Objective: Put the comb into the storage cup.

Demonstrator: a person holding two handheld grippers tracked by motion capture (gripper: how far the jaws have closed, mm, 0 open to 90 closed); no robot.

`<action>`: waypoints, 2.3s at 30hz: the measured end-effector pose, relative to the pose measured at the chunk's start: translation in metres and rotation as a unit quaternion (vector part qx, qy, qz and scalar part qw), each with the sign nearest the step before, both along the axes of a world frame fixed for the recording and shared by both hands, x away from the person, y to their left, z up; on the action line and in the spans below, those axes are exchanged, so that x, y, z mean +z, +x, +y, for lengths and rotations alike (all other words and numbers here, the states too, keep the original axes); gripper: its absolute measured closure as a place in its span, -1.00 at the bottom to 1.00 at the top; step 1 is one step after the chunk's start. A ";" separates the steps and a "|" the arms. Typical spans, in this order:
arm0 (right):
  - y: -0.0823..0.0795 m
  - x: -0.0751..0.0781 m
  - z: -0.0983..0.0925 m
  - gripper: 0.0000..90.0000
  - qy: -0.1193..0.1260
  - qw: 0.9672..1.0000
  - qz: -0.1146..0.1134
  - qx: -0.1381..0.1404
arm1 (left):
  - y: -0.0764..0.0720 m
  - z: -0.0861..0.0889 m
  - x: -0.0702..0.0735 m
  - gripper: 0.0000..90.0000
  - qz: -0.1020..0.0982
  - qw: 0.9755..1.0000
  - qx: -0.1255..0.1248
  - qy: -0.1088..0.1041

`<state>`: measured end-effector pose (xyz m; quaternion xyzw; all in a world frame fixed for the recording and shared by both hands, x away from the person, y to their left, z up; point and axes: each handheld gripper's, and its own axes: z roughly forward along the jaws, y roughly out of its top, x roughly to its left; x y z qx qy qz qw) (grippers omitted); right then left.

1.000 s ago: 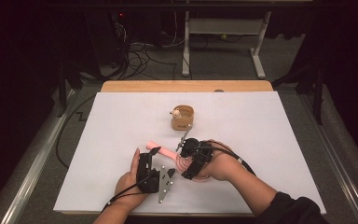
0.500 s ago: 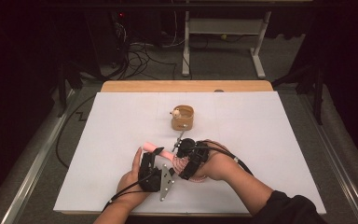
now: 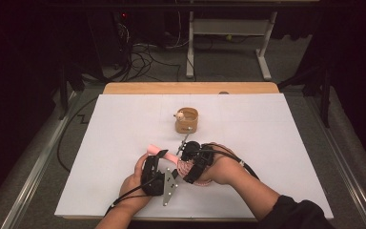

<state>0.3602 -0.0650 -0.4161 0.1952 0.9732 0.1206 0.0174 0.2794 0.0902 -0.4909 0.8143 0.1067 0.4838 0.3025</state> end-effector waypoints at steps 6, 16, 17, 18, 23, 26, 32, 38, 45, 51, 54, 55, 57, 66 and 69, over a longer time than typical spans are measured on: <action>0.000 -0.001 0.003 -0.55 -0.001 1.000 0.000 0.002 | -0.002 -0.001 -0.001 -0.33 -0.013 1.000 -0.005 0.008; 0.000 -0.001 0.005 -0.55 0.000 1.000 0.004 -0.003 | -0.005 -0.003 -0.002 -0.14 -0.027 0.999 -0.012 0.041; 0.000 -0.001 0.006 -0.55 0.001 1.000 0.003 -0.004 | -0.005 -0.003 -0.002 -0.12 -0.028 0.999 -0.011 0.041; 0.000 -0.001 0.006 -0.55 0.001 1.000 0.003 -0.003 | -0.005 -0.004 -0.003 -0.12 -0.029 0.999 -0.011 0.042; 0.000 0.000 0.007 -0.55 -0.003 1.000 0.004 -0.002 | -0.006 -0.005 -0.003 -0.02 -0.033 0.998 -0.014 0.046; 0.000 0.000 0.007 -0.55 -0.002 1.000 0.003 -0.005 | -0.006 -0.005 -0.003 0.07 -0.034 0.998 -0.013 0.049; 0.000 -0.001 0.007 -0.55 -0.006 1.000 0.005 -0.006 | -0.006 -0.004 -0.003 0.15 -0.038 0.997 -0.012 0.067; 0.001 -0.001 0.008 -0.55 -0.005 1.000 0.008 -0.008 | -0.007 -0.005 -0.004 0.18 -0.047 0.996 -0.014 0.075; 0.001 0.000 0.008 -0.55 -0.004 1.000 0.007 -0.011 | -0.007 -0.006 -0.005 0.15 -0.058 0.995 -0.025 0.075; 0.001 0.002 0.009 -0.55 -0.004 1.000 0.008 -0.011 | -0.008 -0.006 -0.005 0.17 -0.064 0.994 -0.026 0.083; 0.001 0.001 0.010 -0.55 -0.005 1.000 0.008 -0.010 | -0.008 -0.006 -0.005 0.20 -0.066 0.993 -0.024 0.095; 0.002 0.001 0.010 -0.55 -0.005 1.000 0.008 -0.010 | -0.008 -0.006 -0.005 0.21 -0.066 0.993 -0.023 0.096; 0.002 0.001 0.010 -0.55 -0.005 1.000 0.008 -0.010 | -0.008 -0.006 -0.006 0.25 -0.067 0.993 -0.022 0.098; 0.002 0.004 0.009 -0.56 0.000 1.000 0.010 -0.010 | -0.006 -0.006 -0.006 0.46 -0.070 0.992 -0.010 0.109; 0.002 0.005 0.007 -0.56 0.005 1.000 0.009 -0.010 | -0.006 -0.006 -0.006 0.54 -0.069 0.992 -0.007 0.108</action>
